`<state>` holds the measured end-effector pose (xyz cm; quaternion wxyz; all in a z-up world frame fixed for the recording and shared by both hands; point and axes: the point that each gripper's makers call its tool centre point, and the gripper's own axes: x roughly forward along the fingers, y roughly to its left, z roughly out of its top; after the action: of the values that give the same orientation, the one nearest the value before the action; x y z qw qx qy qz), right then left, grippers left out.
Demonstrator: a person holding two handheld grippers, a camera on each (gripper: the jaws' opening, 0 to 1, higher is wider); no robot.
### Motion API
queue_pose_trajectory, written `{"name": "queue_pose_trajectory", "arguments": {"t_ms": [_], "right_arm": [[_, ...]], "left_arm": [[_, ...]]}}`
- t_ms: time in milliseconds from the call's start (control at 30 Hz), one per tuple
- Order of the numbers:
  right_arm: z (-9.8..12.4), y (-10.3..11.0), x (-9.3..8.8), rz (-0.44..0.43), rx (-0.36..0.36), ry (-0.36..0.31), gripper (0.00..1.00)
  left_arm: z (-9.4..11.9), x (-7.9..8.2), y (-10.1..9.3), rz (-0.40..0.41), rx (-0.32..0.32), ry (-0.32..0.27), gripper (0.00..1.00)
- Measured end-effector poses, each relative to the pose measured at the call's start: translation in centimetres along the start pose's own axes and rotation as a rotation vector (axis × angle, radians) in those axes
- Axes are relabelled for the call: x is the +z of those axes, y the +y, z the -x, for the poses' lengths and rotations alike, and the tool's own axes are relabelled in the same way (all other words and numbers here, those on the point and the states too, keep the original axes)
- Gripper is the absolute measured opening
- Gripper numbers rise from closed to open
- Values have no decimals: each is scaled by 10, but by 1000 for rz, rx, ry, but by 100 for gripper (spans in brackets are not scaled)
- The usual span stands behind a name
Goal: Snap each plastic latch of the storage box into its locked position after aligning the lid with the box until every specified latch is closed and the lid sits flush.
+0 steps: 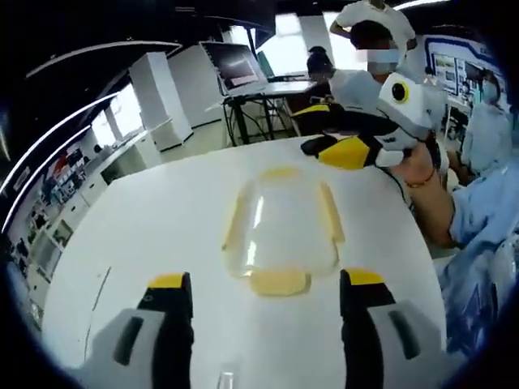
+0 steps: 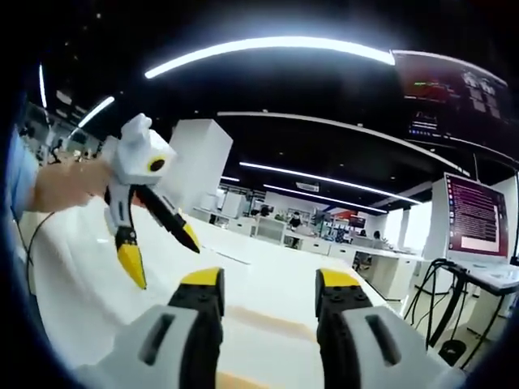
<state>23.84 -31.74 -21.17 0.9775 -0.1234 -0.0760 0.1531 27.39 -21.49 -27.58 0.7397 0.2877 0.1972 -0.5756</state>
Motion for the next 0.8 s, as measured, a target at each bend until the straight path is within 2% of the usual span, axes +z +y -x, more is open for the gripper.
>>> {"name": "queue_pose_trajectory", "arguments": {"t_ms": [167,400,667,800], "right_arm": [[4,-3,-2,-2,-4,5,45],[6,-5,-5,1,-7,16,45],[6,-7,-10,-6,-10,20,45],[5,-7,-13,-11,-7,22,45]], "left_arm": [[-16,-7,-10,-16,-65,60,66],[-33,-22,-12,-24,-117,152,61],[-43,-32,-10,16,-180,201,54],[-48,-35,-8,38,-190,210,51]]}}
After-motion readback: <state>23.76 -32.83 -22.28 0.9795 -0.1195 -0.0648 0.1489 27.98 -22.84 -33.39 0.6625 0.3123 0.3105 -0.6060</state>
